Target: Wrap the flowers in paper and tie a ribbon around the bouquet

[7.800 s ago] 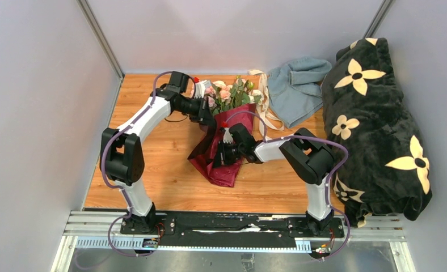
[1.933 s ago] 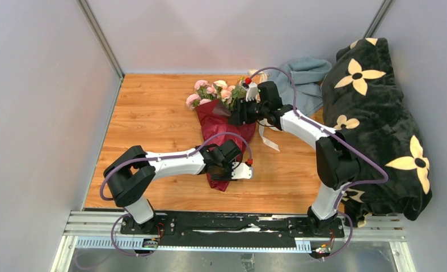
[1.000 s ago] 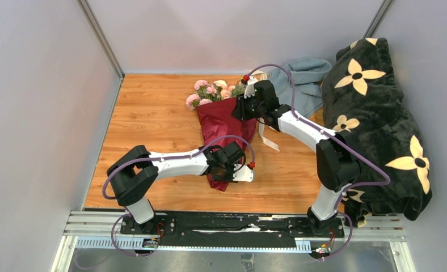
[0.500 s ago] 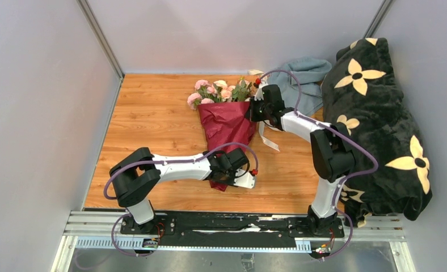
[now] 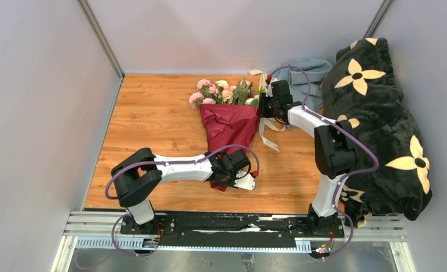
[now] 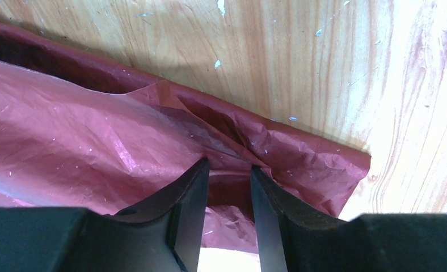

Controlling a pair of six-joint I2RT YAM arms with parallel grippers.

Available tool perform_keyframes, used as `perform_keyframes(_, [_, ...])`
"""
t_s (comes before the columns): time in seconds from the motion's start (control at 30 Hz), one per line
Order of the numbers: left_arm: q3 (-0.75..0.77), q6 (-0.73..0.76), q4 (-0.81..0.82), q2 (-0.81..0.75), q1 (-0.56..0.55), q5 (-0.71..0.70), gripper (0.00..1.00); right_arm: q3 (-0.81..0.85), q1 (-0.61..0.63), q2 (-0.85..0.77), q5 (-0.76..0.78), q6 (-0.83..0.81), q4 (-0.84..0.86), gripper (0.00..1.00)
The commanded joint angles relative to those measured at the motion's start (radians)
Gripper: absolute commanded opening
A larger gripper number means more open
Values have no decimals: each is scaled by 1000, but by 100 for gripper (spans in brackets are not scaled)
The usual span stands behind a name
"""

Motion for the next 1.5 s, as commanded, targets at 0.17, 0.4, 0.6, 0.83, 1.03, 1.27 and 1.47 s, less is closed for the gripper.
perform_keyframes(0.17, [-68,-30,-103,136,-17,185,45,-97,147,-358,192,-187,-181,37])
perform_keyframes(0.4, [-62,-25,-108,149,-17,169,45,-262,189,-295,-201,-25,101,28])
perform_keyframes(0.6, [7,-39,-226,93,-18,250,46,-208,183,-73,-229,1,102,21])
perform_keyframes(0.83, [243,-18,-571,-24,-18,530,48,-240,157,2,-200,28,120,19])
perform_keyframes(1.03, [349,66,-693,-112,49,648,49,-217,157,22,-202,15,93,18])
perform_keyframes(1.27, [348,-156,-411,-6,311,416,22,-215,157,13,-204,17,82,18])
perform_keyframes(1.47, [224,-140,-295,79,263,275,22,-205,157,18,-198,13,75,19])
